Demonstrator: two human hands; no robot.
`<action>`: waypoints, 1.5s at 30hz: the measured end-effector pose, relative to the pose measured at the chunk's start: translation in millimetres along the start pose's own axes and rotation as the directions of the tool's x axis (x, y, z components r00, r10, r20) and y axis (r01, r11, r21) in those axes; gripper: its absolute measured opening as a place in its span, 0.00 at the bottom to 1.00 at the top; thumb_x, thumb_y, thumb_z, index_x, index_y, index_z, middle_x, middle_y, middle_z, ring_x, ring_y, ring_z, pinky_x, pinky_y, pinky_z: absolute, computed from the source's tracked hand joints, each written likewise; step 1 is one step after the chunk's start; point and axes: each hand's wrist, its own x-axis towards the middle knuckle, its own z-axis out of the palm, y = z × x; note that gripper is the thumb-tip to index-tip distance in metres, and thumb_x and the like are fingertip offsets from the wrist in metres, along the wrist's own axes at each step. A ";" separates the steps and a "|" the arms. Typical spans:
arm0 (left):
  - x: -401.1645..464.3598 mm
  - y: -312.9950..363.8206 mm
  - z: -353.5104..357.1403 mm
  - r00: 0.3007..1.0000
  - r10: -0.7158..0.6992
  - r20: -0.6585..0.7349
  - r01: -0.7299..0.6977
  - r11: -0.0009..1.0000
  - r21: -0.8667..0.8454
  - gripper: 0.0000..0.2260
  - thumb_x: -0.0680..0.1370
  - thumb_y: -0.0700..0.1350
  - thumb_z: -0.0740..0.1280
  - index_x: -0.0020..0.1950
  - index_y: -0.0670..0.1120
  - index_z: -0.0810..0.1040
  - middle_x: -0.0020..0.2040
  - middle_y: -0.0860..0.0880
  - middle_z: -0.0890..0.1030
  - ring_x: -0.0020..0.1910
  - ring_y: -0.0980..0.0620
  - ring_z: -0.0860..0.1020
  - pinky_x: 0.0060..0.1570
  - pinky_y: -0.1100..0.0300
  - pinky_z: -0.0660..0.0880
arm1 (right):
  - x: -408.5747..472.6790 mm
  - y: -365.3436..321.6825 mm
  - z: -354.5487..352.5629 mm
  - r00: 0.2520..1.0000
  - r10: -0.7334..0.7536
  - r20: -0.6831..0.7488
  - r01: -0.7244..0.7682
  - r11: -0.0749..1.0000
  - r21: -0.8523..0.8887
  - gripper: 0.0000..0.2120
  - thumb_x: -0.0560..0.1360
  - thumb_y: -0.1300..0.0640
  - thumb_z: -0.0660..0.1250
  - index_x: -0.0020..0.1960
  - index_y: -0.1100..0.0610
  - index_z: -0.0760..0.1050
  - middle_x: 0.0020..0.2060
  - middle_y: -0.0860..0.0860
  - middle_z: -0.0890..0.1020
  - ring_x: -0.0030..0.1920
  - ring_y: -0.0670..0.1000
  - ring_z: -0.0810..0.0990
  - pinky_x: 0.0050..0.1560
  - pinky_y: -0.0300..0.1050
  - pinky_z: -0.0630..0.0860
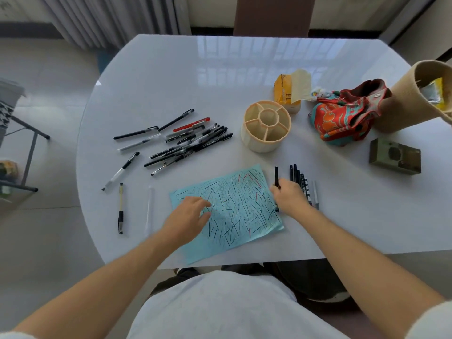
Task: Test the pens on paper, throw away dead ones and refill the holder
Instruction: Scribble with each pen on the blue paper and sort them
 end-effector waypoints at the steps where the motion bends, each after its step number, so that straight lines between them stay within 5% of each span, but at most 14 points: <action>1: -4.8 -8.0 -0.9 1.000 0.007 -0.015 -0.007 1.000 0.024 0.14 0.81 0.50 0.64 0.66 0.49 0.77 0.66 0.50 0.76 0.69 0.49 0.69 0.68 0.54 0.67 | 6.3 1.6 0.1 1.000 -0.017 0.010 0.018 0.997 -0.079 0.09 0.83 0.51 0.62 0.46 0.53 0.70 0.39 0.49 0.76 0.37 0.49 0.75 0.32 0.44 0.66; 6: -25.9 -40.1 -6.3 1.000 -0.027 -0.006 0.027 0.991 0.129 0.18 0.79 0.48 0.65 0.68 0.47 0.75 0.73 0.46 0.69 0.74 0.45 0.64 0.74 0.51 0.61 | 23.0 6.3 -3.5 0.997 -0.068 -0.028 0.059 0.970 -0.234 0.06 0.79 0.55 0.68 0.53 0.55 0.74 0.50 0.55 0.81 0.45 0.57 0.78 0.42 0.48 0.73; 10: -37.3 -61.3 -9.5 0.998 -0.059 -0.005 0.059 0.983 0.172 0.20 0.78 0.50 0.65 0.69 0.49 0.74 0.76 0.46 0.64 0.76 0.45 0.60 0.73 0.50 0.62 | 21.4 -12.3 -6.1 0.986 -0.096 -0.134 0.048 0.944 -0.326 0.16 0.79 0.56 0.66 0.66 0.57 0.74 0.60 0.58 0.77 0.53 0.63 0.80 0.49 0.52 0.75; 17: -45.7 -76.5 -11.3 0.997 -0.068 0.025 0.063 0.984 0.168 0.20 0.78 0.52 0.64 0.71 0.52 0.73 0.79 0.47 0.61 0.79 0.47 0.56 0.73 0.47 0.63 | 62.5 -148.2 23.6 0.880 -0.467 -0.092 0.443 0.874 -0.200 0.17 0.81 0.61 0.62 0.69 0.56 0.76 0.65 0.54 0.76 0.60 0.58 0.77 0.56 0.50 0.74; 23: -42.3 -78.9 -16.2 0.996 -0.064 0.060 0.052 0.982 0.183 0.20 0.80 0.52 0.62 0.72 0.54 0.72 0.80 0.48 0.58 0.79 0.48 0.54 0.74 0.46 0.61 | 94.3 -194.6 44.5 0.896 -0.437 0.075 0.402 0.729 -0.555 0.14 0.77 0.68 0.59 0.61 0.59 0.71 0.59 0.58 0.73 0.45 0.57 0.73 0.42 0.51 0.73; 27: -35.5 -79.5 -19.8 0.994 -0.053 0.094 0.036 0.984 0.174 0.21 0.79 0.54 0.63 0.72 0.54 0.70 0.81 0.48 0.56 0.80 0.48 0.51 0.75 0.47 0.59 | 81.3 -181.6 43.9 0.861 -0.496 0.113 0.454 0.648 -0.612 0.12 0.76 0.67 0.60 0.58 0.59 0.72 0.53 0.57 0.76 0.43 0.59 0.78 0.42 0.52 0.78; 30: -25.5 -75.5 -22.3 0.992 -0.045 0.115 0.024 0.985 0.173 0.24 0.78 0.56 0.63 0.74 0.53 0.68 0.81 0.47 0.54 0.80 0.47 0.50 0.77 0.48 0.54 | 64.2 -162.8 36.5 0.840 -0.538 -0.068 0.492 0.809 -0.322 0.09 0.75 0.61 0.66 0.55 0.58 0.76 0.49 0.54 0.77 0.42 0.57 0.78 0.42 0.50 0.76; 33: -17.8 -65.3 -22.6 0.996 -0.042 0.075 0.032 0.990 0.134 0.26 0.78 0.58 0.63 0.75 0.52 0.67 0.80 0.47 0.56 0.79 0.47 0.53 0.77 0.50 0.53 | 26.2 -148.4 28.8 0.906 -0.360 -0.223 0.401 0.898 0.179 0.01 0.73 0.56 0.69 0.44 0.51 0.78 0.37 0.47 0.80 0.35 0.43 0.78 0.35 0.35 0.73; 37: -16.3 -49.7 -23.3 0.997 -0.066 -0.046 0.062 0.994 -0.087 0.22 0.79 0.60 0.62 0.71 0.53 0.70 0.70 0.54 0.71 0.68 0.52 0.69 0.69 0.53 0.67 | -33.0 -133.9 42.3 0.981 -0.196 0.015 0.144 0.770 0.622 0.06 0.73 0.52 0.69 0.40 0.52 0.82 0.30 0.53 0.83 0.29 0.49 0.77 0.30 0.46 0.74; 41: -18.8 -32.3 -27.6 0.994 0.003 0.106 0.016 0.984 -0.175 0.11 0.82 0.57 0.59 0.61 0.55 0.74 0.49 0.57 0.80 0.45 0.54 0.76 0.46 0.53 0.75 | -72.1 -130.2 67.4 0.952 -0.253 0.175 0.029 0.640 0.768 0.07 0.78 0.56 0.69 0.43 0.55 0.83 0.35 0.60 0.85 0.30 0.53 0.78 0.30 0.44 0.74; 45: -23.8 -31.3 -32.2 0.990 -0.007 0.143 0.019 0.997 -0.079 0.11 0.83 0.52 0.58 0.53 0.49 0.77 0.42 0.52 0.81 0.41 0.49 0.77 0.44 0.49 0.75 | -83.6 -128.9 81.3 0.964 -0.200 0.178 -0.028 0.586 0.810 0.09 0.81 0.61 0.67 0.46 0.64 0.81 0.35 0.60 0.85 0.30 0.54 0.79 0.31 0.46 0.76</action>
